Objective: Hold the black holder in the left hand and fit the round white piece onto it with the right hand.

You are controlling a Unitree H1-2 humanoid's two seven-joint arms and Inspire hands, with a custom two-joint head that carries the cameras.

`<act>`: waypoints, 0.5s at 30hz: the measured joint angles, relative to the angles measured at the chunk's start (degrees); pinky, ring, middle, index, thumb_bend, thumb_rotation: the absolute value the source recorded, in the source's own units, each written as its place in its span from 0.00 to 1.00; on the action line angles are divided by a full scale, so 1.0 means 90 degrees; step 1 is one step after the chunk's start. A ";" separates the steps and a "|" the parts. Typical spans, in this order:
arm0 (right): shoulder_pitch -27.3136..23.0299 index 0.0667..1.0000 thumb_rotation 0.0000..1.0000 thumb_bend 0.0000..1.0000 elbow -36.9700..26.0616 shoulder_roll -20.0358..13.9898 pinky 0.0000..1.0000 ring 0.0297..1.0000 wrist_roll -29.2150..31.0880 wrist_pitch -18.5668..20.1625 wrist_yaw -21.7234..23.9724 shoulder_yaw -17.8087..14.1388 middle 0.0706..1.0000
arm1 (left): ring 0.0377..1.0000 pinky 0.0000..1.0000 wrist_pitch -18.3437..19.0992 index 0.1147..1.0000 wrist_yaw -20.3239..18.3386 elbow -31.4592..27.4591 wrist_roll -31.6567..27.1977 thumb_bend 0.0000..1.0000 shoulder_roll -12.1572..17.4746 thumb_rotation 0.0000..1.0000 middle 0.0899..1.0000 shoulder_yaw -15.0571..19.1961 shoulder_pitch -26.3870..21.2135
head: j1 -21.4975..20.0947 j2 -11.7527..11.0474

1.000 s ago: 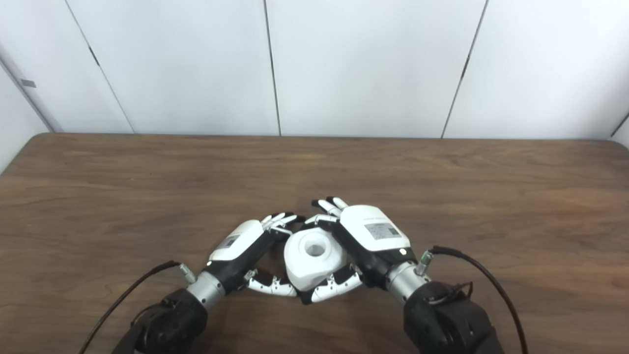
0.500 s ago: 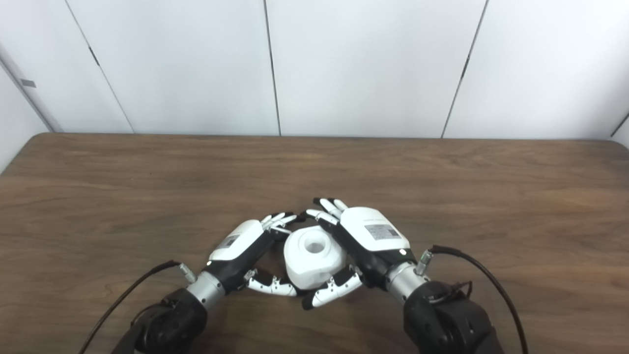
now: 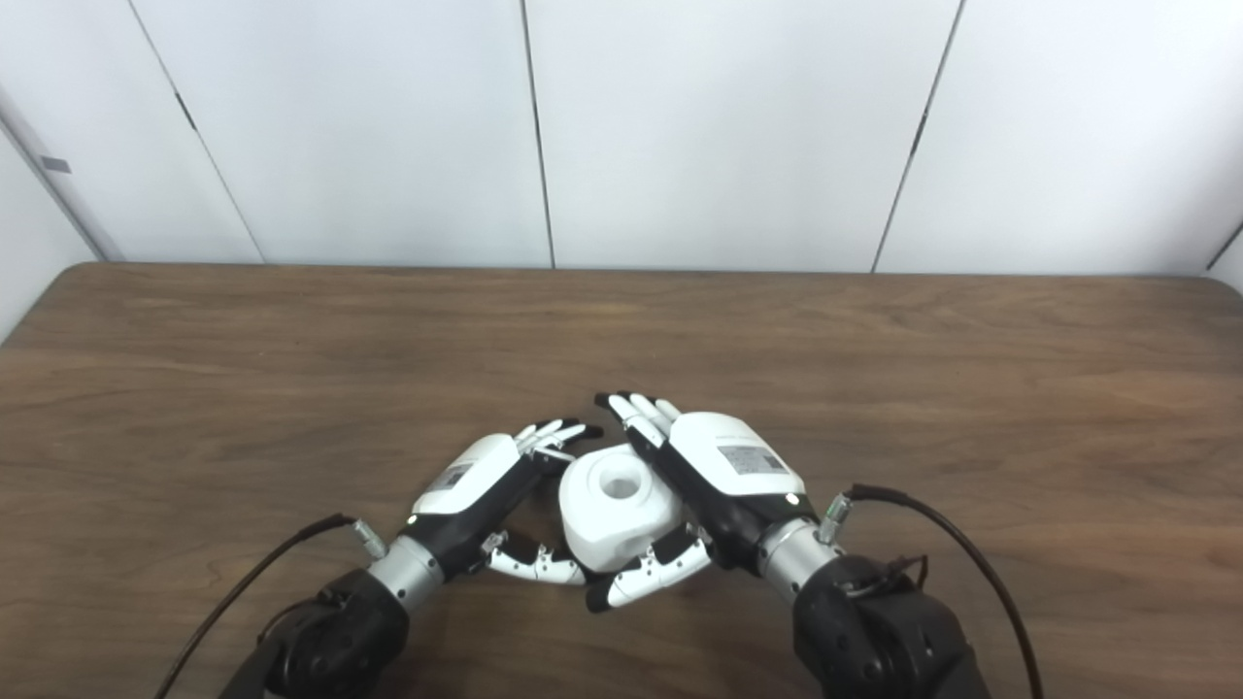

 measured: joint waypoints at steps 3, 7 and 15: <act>-0.0021 1.00 0.43 1.00 -0.0003 -0.0001 0.79 1.00 0.0075 0.0080 0.0038 -0.0001 1.00 | 0.98 1.00 -0.0012 0.41 0.0000 0.0009 -0.0013 0.51 0.0004 0.05 0.93 0.0002 0.0000 | -0.0039 -0.0019; -0.0036 1.00 0.43 1.00 -0.0006 -0.0006 0.79 1.00 0.0128 0.0137 0.0057 0.0003 1.00 | 0.98 1.00 -0.0056 0.41 0.0004 0.0030 -0.0033 0.51 0.0021 0.05 0.93 0.0009 -0.0002 | -0.0068 -0.0029; -0.0056 1.00 0.43 1.00 -0.0166 -0.0069 0.81 1.00 0.0233 0.0261 0.0226 -0.0001 1.00 | 0.98 1.00 -0.0125 0.41 0.0013 0.0065 -0.0042 0.51 0.0030 0.05 0.93 0.0021 -0.0004 | -0.0117 -0.0078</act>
